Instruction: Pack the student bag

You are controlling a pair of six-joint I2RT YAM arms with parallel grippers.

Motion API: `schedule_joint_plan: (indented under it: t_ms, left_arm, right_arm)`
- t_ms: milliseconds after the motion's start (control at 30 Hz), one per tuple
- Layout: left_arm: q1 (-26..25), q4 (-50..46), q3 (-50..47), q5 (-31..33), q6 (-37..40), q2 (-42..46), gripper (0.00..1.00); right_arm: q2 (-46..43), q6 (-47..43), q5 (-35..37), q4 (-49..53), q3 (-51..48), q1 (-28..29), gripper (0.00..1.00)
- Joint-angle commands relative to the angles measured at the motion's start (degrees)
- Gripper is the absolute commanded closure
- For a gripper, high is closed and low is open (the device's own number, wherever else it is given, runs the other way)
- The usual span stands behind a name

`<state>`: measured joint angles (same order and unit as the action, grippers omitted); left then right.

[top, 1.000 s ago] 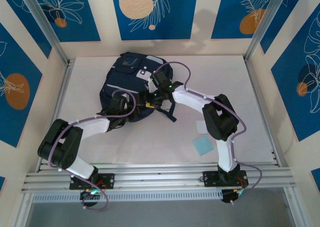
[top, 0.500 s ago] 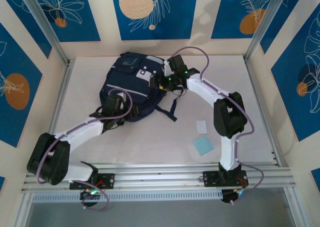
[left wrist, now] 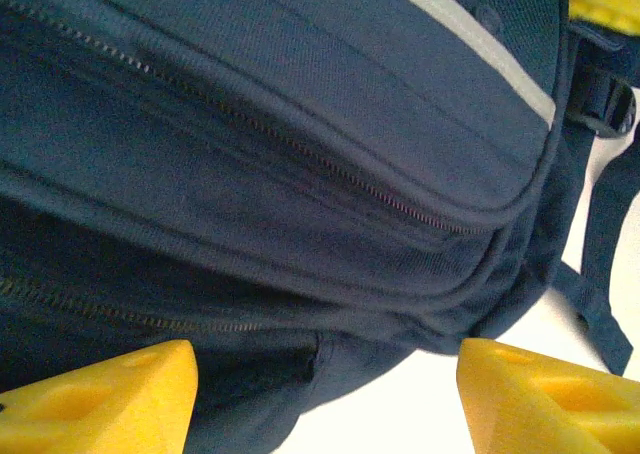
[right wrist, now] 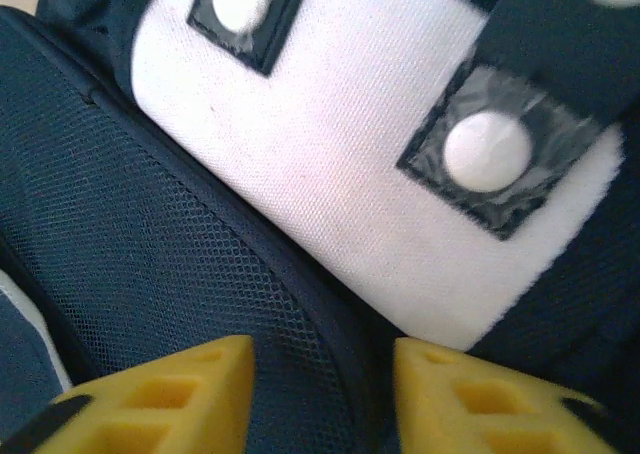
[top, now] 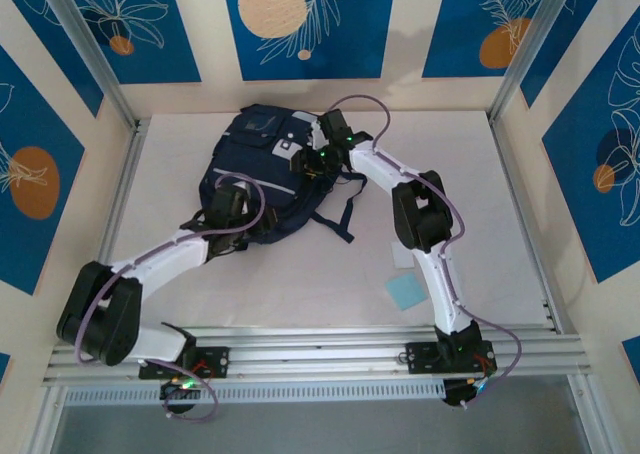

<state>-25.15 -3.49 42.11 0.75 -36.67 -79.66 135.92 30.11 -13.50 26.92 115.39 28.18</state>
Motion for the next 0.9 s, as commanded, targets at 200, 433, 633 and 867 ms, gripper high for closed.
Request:
schedule_joint_plan:
  t_ms: [200, 433, 633, 867]
  left_arm:
    - [3.16, 6.44, 9.13, -1.67, 0.98, -13.6, 0.32]
    - [4.38, 4.33, 19.53, -1.19, 5.76, -20.84, 0.33]
    - [4.67, 1.04, 21.93, -2.18, 6.18, -19.06, 0.33]
    - [2.2, -2.56, 15.86, -6.49, -1.66, -7.65, 0.3]
  right_arm:
    - [-7.64, 0.58, -6.51, -0.22, -8.53, 1.15, 1.0]
    - [-22.62, 6.92, -7.37, -9.17, -27.67, 0.73, 1.0]
    - [-24.72, 12.51, -10.85, -11.25, -30.76, 1.25, 1.0]
    - [-20.34, 18.62, -8.31, -13.25, -26.95, 1.52, 1.0]
